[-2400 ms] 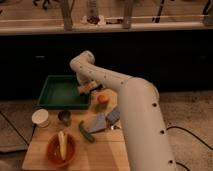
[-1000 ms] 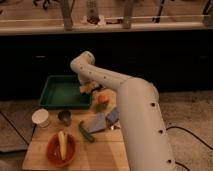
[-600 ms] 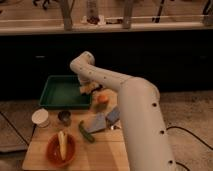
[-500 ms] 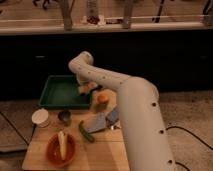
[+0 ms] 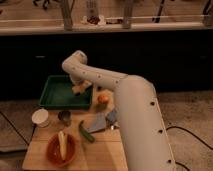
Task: Place eraser in tray
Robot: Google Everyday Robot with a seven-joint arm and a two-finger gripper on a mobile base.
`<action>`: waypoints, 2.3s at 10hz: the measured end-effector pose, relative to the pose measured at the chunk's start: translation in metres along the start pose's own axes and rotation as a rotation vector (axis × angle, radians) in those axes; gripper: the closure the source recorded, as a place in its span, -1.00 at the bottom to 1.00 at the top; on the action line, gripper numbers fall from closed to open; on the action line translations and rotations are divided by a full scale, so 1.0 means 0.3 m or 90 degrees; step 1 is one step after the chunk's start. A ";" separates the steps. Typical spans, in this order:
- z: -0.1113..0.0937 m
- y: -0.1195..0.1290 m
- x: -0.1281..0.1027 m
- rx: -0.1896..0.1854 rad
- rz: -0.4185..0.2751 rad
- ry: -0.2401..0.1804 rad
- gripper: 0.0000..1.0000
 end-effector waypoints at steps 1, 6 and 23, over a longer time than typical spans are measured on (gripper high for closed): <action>-0.002 -0.005 -0.007 0.002 -0.018 -0.010 1.00; 0.022 -0.022 -0.104 -0.014 -0.123 -0.097 1.00; 0.111 0.003 -0.167 -0.079 -0.218 -0.184 -0.60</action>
